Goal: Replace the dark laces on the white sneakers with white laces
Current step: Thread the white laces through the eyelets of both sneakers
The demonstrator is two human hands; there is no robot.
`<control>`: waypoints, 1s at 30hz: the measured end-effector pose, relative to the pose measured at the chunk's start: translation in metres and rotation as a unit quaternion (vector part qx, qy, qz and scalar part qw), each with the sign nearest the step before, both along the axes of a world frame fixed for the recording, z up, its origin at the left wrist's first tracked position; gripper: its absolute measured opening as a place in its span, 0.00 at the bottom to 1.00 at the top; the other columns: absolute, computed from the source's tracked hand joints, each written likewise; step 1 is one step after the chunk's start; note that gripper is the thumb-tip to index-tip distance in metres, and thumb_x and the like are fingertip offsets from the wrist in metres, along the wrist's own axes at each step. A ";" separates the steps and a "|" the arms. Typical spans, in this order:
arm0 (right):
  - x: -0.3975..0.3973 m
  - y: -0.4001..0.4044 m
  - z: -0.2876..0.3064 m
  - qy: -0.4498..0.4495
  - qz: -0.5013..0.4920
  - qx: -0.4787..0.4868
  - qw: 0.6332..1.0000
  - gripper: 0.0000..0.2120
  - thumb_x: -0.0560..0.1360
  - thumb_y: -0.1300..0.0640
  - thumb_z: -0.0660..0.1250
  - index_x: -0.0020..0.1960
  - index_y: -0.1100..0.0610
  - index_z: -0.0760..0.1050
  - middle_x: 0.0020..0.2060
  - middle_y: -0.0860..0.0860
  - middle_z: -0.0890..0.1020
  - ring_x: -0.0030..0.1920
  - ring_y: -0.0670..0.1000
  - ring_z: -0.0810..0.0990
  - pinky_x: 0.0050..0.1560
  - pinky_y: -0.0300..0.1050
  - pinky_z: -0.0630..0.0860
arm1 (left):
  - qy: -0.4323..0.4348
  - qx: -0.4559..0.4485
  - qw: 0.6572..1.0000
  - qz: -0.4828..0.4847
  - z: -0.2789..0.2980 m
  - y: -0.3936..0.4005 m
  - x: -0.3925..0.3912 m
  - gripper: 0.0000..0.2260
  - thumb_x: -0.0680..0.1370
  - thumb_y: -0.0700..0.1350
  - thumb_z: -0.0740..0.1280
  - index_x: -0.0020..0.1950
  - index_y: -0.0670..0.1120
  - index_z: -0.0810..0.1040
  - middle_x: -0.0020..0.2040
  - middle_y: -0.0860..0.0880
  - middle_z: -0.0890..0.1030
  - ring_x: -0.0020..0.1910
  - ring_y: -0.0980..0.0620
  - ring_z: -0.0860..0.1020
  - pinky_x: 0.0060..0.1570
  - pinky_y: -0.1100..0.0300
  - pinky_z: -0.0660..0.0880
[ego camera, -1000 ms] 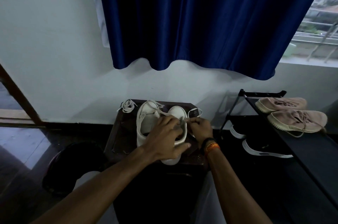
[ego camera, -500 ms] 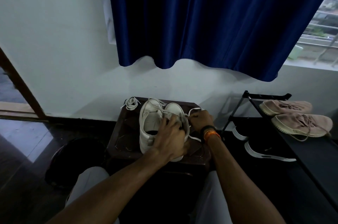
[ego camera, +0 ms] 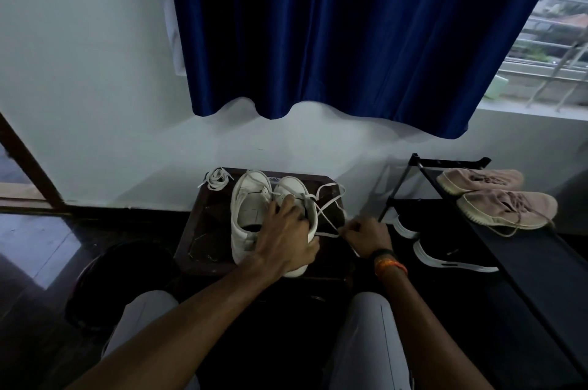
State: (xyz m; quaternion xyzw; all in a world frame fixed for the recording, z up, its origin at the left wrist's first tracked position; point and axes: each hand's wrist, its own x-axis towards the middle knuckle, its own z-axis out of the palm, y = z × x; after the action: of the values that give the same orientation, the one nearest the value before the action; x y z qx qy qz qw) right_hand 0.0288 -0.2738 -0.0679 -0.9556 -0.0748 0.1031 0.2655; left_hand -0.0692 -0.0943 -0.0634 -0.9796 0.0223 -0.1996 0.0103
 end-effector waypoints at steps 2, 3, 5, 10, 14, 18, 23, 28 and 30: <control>-0.002 0.019 0.011 -0.043 0.024 0.051 0.997 0.08 0.75 0.52 0.73 0.51 0.54 0.85 0.49 0.53 0.86 0.53 0.54 0.83 0.52 0.40 0.73 | 0.002 -0.015 1.000 -0.003 0.001 0.000 0.001 0.21 0.69 0.61 0.64 0.46 0.46 0.83 0.43 0.48 0.82 0.58 0.43 0.74 0.60 0.42 0.65; -0.001 0.029 0.016 -0.051 0.034 0.077 0.995 0.09 0.75 0.54 0.72 0.54 0.54 0.84 0.51 0.52 0.86 0.54 0.53 0.83 0.52 0.37 0.70 | 0.007 -0.021 1.000 -0.004 0.001 0.001 0.001 0.21 0.69 0.61 0.64 0.49 0.45 0.83 0.44 0.48 0.82 0.59 0.43 0.74 0.59 0.42 0.66; 0.000 0.047 0.021 -0.053 0.053 0.104 0.992 0.12 0.75 0.59 0.70 0.58 0.54 0.83 0.53 0.52 0.86 0.56 0.52 0.82 0.47 0.28 0.67 | 0.019 -0.033 0.999 -0.003 0.001 0.001 0.003 0.23 0.68 0.60 0.64 0.54 0.45 0.82 0.46 0.48 0.82 0.60 0.43 0.73 0.59 0.43 0.67; 0.007 0.070 0.015 -0.044 0.042 0.119 0.991 0.12 0.76 0.62 0.68 0.56 0.54 0.85 0.51 0.55 0.86 0.54 0.57 0.83 0.40 0.24 0.66 | 0.036 -0.062 0.997 0.006 0.001 0.003 0.007 0.22 0.68 0.60 0.61 0.50 0.47 0.82 0.48 0.50 0.82 0.61 0.45 0.72 0.57 0.46 0.65; 0.014 0.063 0.018 -0.062 0.039 0.101 0.992 0.10 0.74 0.59 0.69 0.48 0.50 0.87 0.45 0.53 0.87 0.51 0.56 0.84 0.56 0.43 0.77 | 0.019 -0.063 0.998 0.015 -0.001 0.002 0.007 0.23 0.71 0.61 0.56 0.46 0.47 0.83 0.45 0.51 0.83 0.61 0.46 0.73 0.57 0.46 0.66; 0.017 0.040 0.042 -0.048 -0.073 0.297 0.951 0.08 0.73 0.61 0.70 0.38 0.54 0.85 0.31 0.49 0.82 0.36 0.51 0.79 0.38 0.43 0.76 | 0.017 -0.057 0.998 0.030 -0.001 0.000 0.007 0.24 0.72 0.61 0.55 0.46 0.46 0.83 0.46 0.50 0.83 0.61 0.45 0.72 0.58 0.45 0.66; 0.010 0.013 0.078 0.088 -0.206 0.681 0.697 0.10 0.78 0.62 0.60 0.39 0.56 0.74 0.32 0.50 0.77 0.37 0.52 0.77 0.37 0.41 0.75 | 0.039 -0.060 0.997 0.040 0.001 -0.001 0.008 0.25 0.72 0.62 0.53 0.49 0.48 0.83 0.49 0.52 0.84 0.64 0.47 0.71 0.61 0.45 0.64; -0.012 -0.009 0.112 0.135 -0.118 0.786 0.592 0.12 0.81 0.59 0.56 0.40 0.57 0.72 0.41 0.55 0.84 0.47 0.54 0.86 0.53 0.50 0.82 | 0.031 -0.084 0.995 0.051 0.003 -0.006 0.009 0.22 0.71 0.58 0.60 0.52 0.45 0.82 0.50 0.49 0.84 0.64 0.45 0.72 0.63 0.42 0.67; -0.012 -0.008 0.112 0.122 -0.129 0.738 0.651 0.12 0.81 0.60 0.57 0.40 0.57 0.72 0.36 0.54 0.82 0.36 0.50 0.83 0.39 0.42 0.81 | 0.030 -0.081 0.995 0.055 0.003 -0.008 0.009 0.21 0.71 0.58 0.61 0.53 0.45 0.82 0.50 0.48 0.84 0.63 0.44 0.72 0.62 0.41 0.67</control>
State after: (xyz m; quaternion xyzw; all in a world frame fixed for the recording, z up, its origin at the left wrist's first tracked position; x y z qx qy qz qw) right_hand 0.0170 -0.2815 0.0442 -0.4229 0.0313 0.0937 0.9008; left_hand -0.0606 -0.1020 -0.0601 -0.9825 -0.0472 -0.1702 -0.0585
